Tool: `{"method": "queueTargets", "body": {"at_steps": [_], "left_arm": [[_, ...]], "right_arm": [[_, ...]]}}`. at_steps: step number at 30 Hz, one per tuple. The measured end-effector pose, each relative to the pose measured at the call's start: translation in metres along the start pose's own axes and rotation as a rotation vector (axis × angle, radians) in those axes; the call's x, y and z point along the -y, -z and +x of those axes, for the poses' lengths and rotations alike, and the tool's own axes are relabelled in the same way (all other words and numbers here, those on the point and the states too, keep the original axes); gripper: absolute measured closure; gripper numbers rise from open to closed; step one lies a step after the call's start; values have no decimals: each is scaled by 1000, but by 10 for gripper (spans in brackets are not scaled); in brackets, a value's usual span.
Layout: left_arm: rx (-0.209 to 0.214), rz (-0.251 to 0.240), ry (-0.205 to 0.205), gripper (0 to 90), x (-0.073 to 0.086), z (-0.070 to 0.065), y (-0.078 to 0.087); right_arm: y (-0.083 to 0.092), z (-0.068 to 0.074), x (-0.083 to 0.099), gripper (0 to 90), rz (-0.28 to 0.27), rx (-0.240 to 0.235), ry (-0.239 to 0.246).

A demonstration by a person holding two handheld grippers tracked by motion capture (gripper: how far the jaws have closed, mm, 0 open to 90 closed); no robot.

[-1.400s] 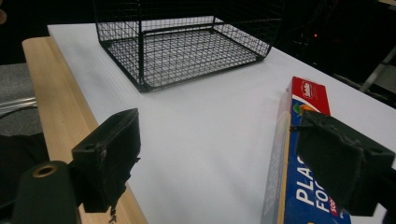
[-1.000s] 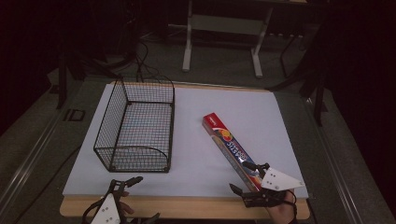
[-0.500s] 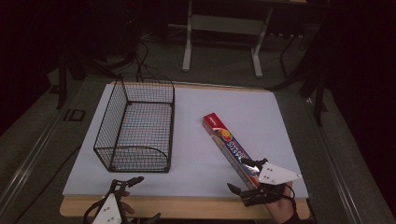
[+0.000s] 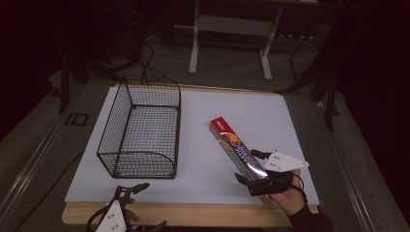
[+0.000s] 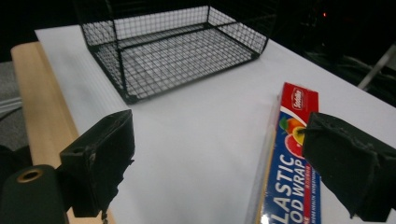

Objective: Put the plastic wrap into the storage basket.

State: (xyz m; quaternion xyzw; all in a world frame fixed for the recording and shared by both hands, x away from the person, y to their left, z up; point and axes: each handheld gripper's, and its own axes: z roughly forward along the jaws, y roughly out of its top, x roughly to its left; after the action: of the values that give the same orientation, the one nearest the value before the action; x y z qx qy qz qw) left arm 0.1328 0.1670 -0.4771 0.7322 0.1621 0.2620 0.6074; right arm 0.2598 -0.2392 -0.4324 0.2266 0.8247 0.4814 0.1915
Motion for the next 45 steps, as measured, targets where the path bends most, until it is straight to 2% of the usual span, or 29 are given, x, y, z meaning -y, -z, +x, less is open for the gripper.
{"method": "queueTargets", "body": {"at_steps": [5,10,12,16,29,37,40,45], "left_arm": [[0,0,1,3,0,0,0],[2,1,-1,3,0,0,0],[2,3,-1,3,0,0,0],[1,2,-1,3,0,0,0],[4,8,-5,3,0,0,0],[6,10,-4,3,0,0,0],[5,10,-5,3,0,-1,0],[5,11,-7,3,0,-1,0]], "right_arm": [[-7,-12,-6,96,16,10,-26],[-12,-21,-9,96,24,21,-31],[-16,-29,-10,96,45,26,-39],[-23,-35,-9,96,72,28,-56],[-52,-53,-1,96,215,43,-113],[-74,-64,4,96,355,64,-183],[-80,-66,5,96,397,64,-199],[-91,-70,6,97,476,89,-223]]}}
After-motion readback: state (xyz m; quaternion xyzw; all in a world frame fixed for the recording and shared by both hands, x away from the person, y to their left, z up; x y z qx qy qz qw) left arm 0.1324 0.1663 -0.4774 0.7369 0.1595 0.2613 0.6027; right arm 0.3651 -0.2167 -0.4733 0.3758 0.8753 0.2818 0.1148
